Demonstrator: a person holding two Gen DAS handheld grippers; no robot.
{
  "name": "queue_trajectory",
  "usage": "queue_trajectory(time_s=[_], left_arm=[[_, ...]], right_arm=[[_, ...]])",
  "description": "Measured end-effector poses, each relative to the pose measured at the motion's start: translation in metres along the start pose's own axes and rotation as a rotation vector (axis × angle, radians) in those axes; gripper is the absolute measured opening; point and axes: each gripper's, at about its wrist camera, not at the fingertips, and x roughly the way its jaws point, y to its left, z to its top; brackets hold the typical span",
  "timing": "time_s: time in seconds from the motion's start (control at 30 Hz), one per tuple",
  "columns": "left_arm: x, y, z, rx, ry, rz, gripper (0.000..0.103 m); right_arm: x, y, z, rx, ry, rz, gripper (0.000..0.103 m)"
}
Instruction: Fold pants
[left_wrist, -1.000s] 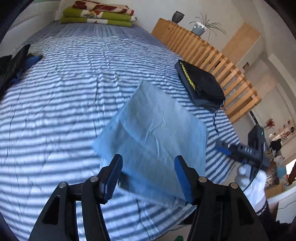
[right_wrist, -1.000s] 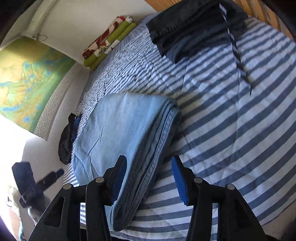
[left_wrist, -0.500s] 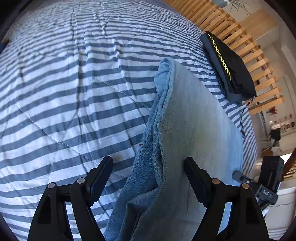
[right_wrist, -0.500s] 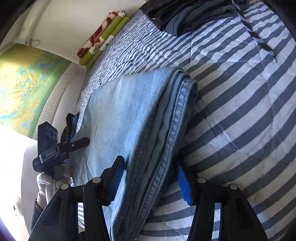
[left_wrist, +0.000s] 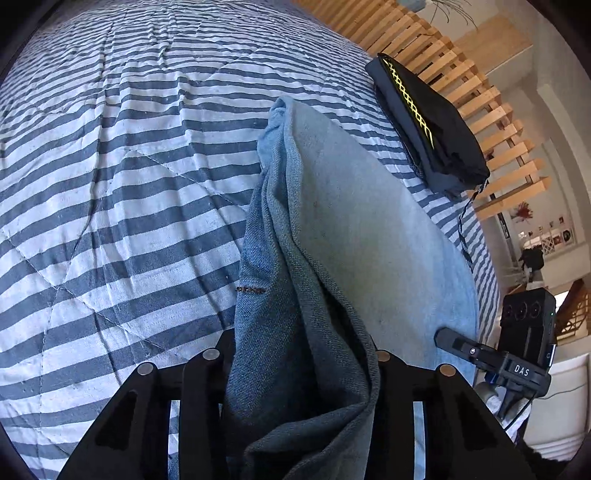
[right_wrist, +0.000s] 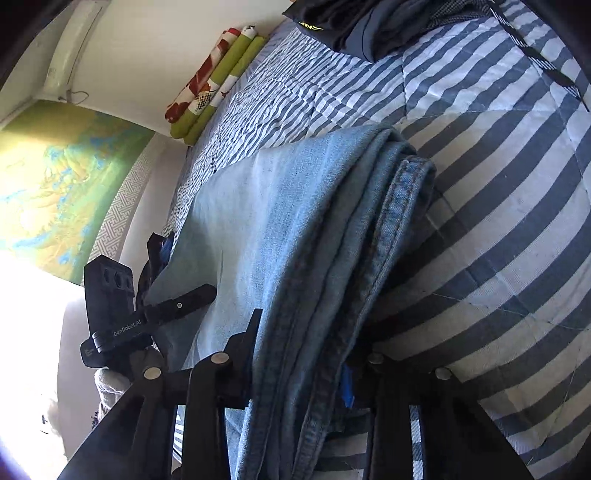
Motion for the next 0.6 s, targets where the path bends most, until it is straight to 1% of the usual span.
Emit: queue_trajectory(time_s=[0.1, 0.17, 0.2, 0.23, 0.3, 0.37, 0.5, 0.6], left_arm=[[-0.007, -0.008, -0.005, 0.006, -0.029, 0.014, 0.032], [-0.014, -0.015, -0.009, 0.011, -0.050, 0.011, 0.030], [-0.019, -0.018, -0.011, 0.011, -0.061, 0.004, 0.030], [-0.025, -0.021, -0.012, 0.009, -0.071, -0.007, 0.029], [-0.037, -0.029, -0.015, 0.018, -0.092, -0.027, 0.029], [-0.048, -0.040, -0.017, 0.038, -0.115, -0.040, 0.029], [-0.058, -0.066, -0.016, 0.061, -0.143, -0.080, 0.028], [-0.063, -0.093, -0.009, 0.100, -0.168, -0.108, 0.028]], right_arm=[[-0.006, 0.009, -0.002, -0.043, -0.022, -0.028, 0.026], [-0.016, 0.018, -0.004, -0.093, -0.044, -0.042, 0.024], [-0.023, 0.024, -0.005, -0.128, -0.060, -0.051, 0.020], [-0.025, 0.034, -0.001, -0.159, -0.073, -0.051, 0.018], [-0.036, 0.041, 0.001, -0.195, -0.087, -0.039, 0.017], [-0.046, 0.045, 0.004, -0.220, -0.104, -0.045, 0.017], [-0.068, 0.055, 0.012, -0.298, -0.138, -0.099, 0.016], [-0.098, 0.064, 0.024, -0.357, -0.188, -0.137, 0.016]])
